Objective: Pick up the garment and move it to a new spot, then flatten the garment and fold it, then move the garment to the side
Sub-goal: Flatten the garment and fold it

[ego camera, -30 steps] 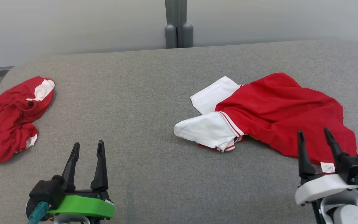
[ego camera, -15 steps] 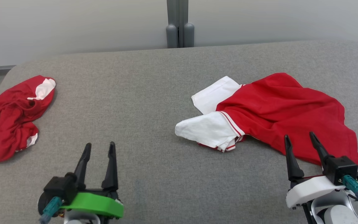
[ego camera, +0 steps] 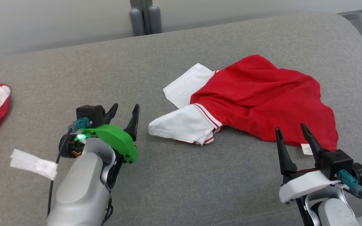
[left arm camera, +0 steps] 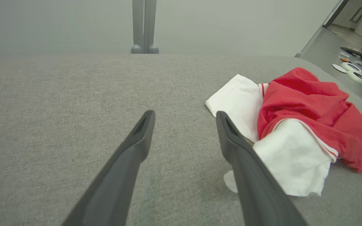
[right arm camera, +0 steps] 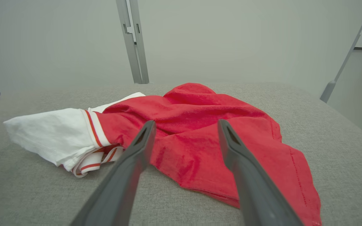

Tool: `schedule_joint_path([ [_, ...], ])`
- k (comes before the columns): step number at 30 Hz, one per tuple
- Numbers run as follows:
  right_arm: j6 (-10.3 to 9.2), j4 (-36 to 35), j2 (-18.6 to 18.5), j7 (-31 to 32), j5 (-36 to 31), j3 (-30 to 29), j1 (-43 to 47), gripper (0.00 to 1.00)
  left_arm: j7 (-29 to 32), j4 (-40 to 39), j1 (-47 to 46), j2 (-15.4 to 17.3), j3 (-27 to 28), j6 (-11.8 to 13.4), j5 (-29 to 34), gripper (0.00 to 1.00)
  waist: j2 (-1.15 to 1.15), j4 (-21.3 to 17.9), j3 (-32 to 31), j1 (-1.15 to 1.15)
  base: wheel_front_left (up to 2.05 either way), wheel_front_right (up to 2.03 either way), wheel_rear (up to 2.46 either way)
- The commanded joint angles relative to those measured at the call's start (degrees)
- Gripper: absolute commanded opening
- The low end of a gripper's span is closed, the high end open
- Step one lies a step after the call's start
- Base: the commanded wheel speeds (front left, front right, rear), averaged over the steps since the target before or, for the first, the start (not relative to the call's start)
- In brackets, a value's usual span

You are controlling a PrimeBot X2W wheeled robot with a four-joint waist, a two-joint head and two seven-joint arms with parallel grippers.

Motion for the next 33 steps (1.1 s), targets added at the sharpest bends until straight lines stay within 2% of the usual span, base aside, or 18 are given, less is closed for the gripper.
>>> schedule_joint_path([
  [1,-0.07,0.4,-0.1,-0.4,0.7,0.4,-1.0,1.00,1.5,1.9,-3.1,-0.2,0.0,-0.1,-1.1,1.00,0.00,-5.4,3.9,0.00,0.00,0.00,0.00],
  [8,-0.07,1.9,0.0,-1.9,2.2,2.0,-2.2,1.00,7.7,10.2,-11.1,-0.6,-1.9,-0.1,-3.3,1.00,0.00,-11.4,6.5,0.00,0.00,0.00,0.00],
  [12,-0.07,2.9,0.0,-2.6,3.5,2.1,-2.4,1.00,10.3,14.5,-13.6,-0.6,-1.7,1.5,-4.7,1.00,0.00,-14.0,7.3,0.00,0.00,0.00,0.00],
  [20,-0.07,3.6,0.0,-3.7,4.1,2.7,-3.4,1.00,9.3,18.7,-16.5,-0.7,-2.6,5.8,-3.6,1.00,0.00,-15.9,9.3,0.00,0.00,0.00,0.00],
  [24,-0.07,3.8,0.0,-4.1,4.6,3.0,-4.0,1.00,9.2,21.4,-18.0,-0.1,-3.4,9.3,-2.3,1.00,0.00,-16.2,10.4,0.00,0.00,0.00,0.00],
  [33,-0.07,4.4,0.0,-4.5,4.4,2.4,-4.5,1.00,7.3,24.6,-20.0,0.2,-5.0,13.0,-0.2,1.00,0.00,-15.8,11.1,0.00,0.00,0.00,0.00],
])
